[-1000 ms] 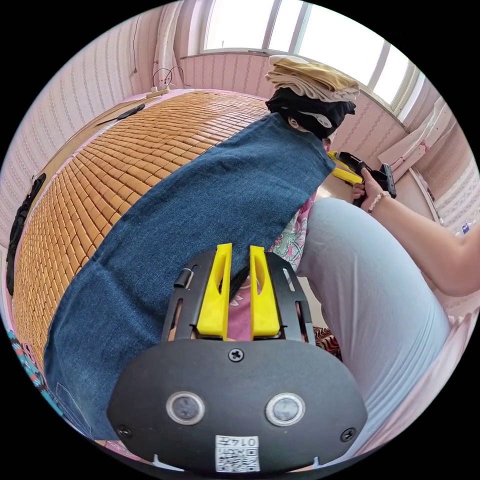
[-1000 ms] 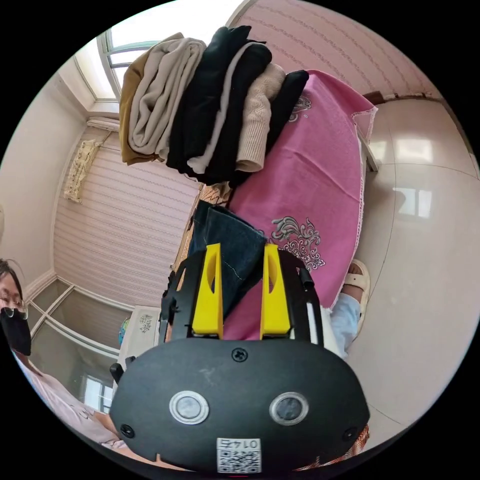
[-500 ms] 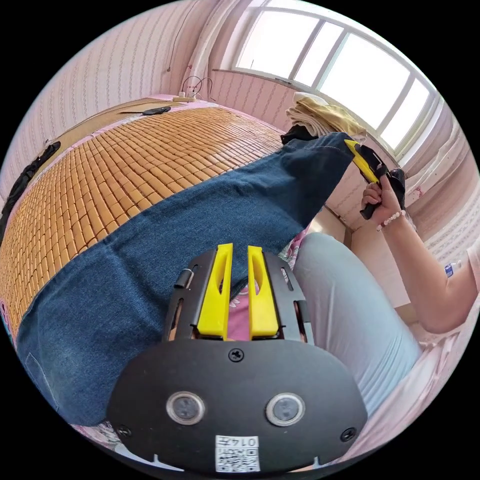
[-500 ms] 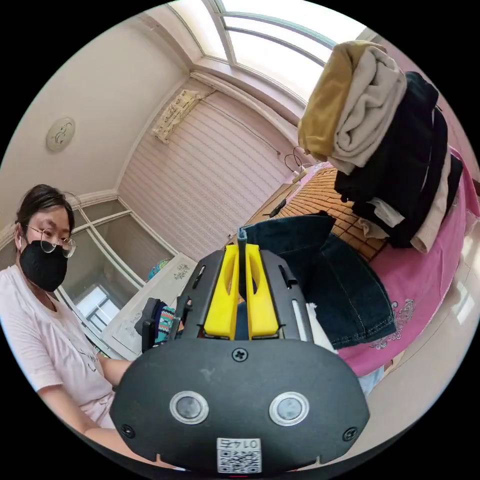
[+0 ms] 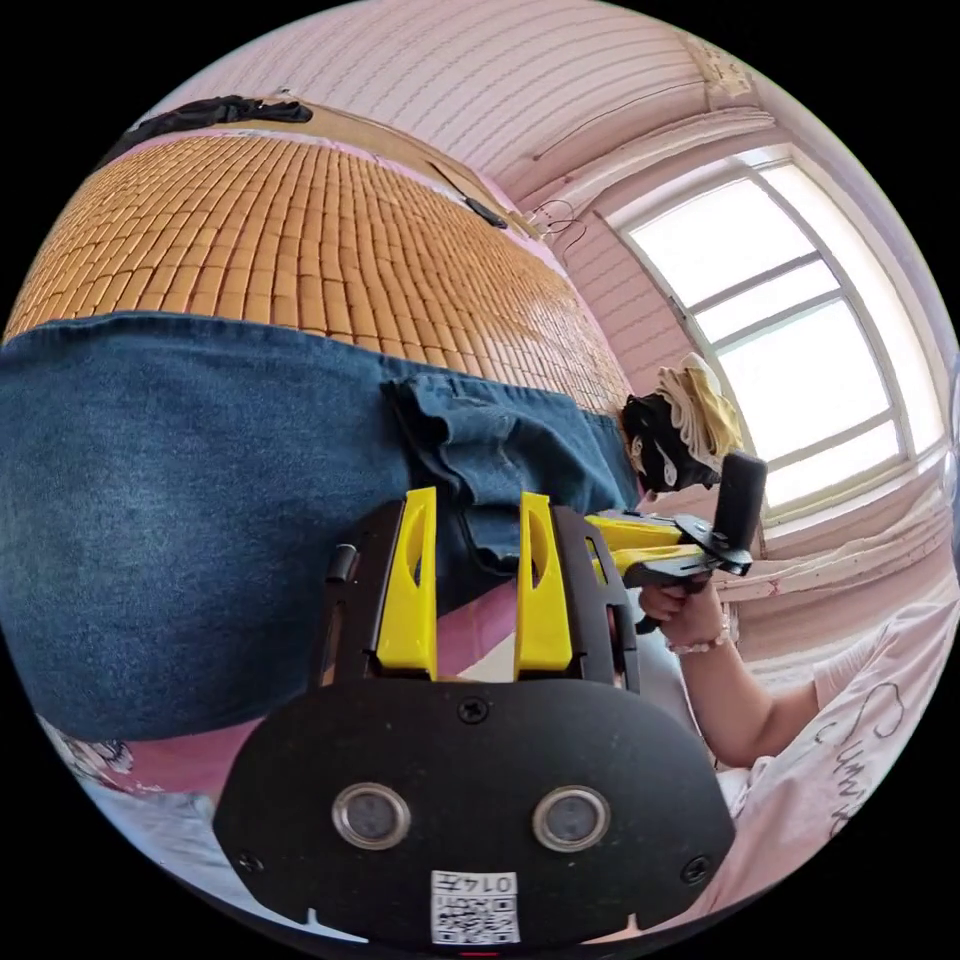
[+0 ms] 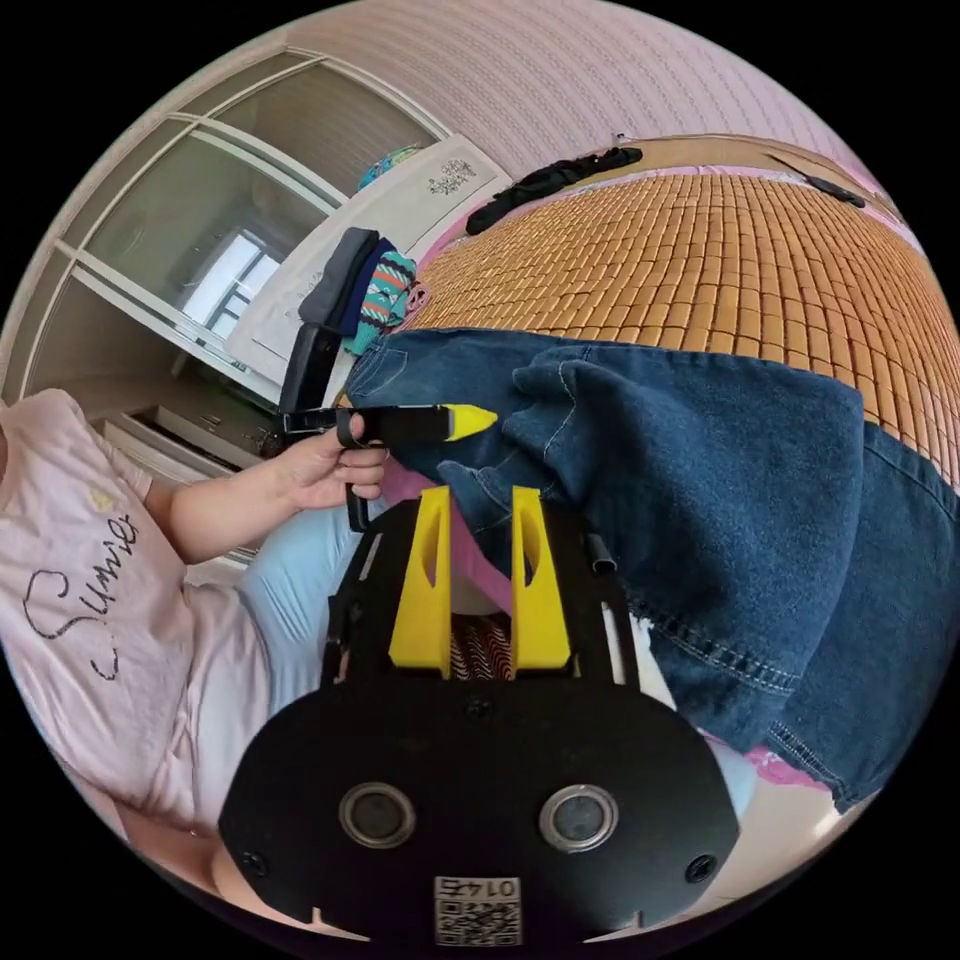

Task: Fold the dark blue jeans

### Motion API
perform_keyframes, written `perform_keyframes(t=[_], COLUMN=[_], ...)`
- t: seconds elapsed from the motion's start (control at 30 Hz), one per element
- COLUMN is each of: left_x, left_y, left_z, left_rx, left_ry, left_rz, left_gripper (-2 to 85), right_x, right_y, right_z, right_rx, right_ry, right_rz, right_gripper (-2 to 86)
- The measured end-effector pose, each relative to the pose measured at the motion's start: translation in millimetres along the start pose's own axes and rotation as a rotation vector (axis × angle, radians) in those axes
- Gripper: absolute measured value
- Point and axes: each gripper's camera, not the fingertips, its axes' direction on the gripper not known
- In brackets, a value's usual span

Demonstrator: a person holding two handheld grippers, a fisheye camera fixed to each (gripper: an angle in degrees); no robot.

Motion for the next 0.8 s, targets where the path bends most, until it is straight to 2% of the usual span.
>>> perform_keyframes(t=[0.07,0.13,0.17,0.23,0.3,0.33,0.43,0.5,0.67,0.8], left_x=[1.6,9.1,11.2,18.0,23.8,25.7,26.3,28.2,32.9,32.8], left_y=[-2.8,-10.7,-13.0,-19.6,-19.9,-19.3,-20.3,-23.1,-24.7,-24.1], left_z=[3.4,7.1,8.9,20.8,23.7,23.8,22.8,22.3,19.4,14.3], left_rx=[0.0,-0.002,-0.007,-0.049,-0.038,-0.029,-0.021,-0.033,-0.029,-0.011], left_ry=[-0.013,-0.016,-0.016,-0.046,-0.114,-0.166,-0.181,-0.189,-0.207,-0.198], left_rz=[-0.001,0.023,0.029,0.052,0.09,0.099,0.109,0.12,0.148,0.143], left_gripper=[12.3,12.1,12.0,11.4,9.4,7.0,5.5,5.3,5.2,5.2], right_x=[25.9,75.4,87.2,122.2,147.5,163.4,184.7,184.9,134.5,78.5], right_y=[25.5,83.6,101.2,172.1,214.3,235.6,264.7,274.5,286.8,234.1], right_z=[-46.5,-104.7,-116.6,-146.5,-149.8,-145.9,-129.3,-122.0,-122.3,-115.9], right_rx=[0.168,0.415,0.471,0.678,0.757,0.813,0.968,1.007,1.144,1.083], right_ry=[0.08,0.274,0.336,0.562,0.554,0.442,0.154,0.086,0.082,0.041], right_rz=[0.113,0.397,0.488,0.833,1.053,1.121,1.096,1.118,0.965,0.624], right_gripper=[9.3,9.7,10.1,13.0,15.0,14.9,10.1,5.4,1.5,1.0])
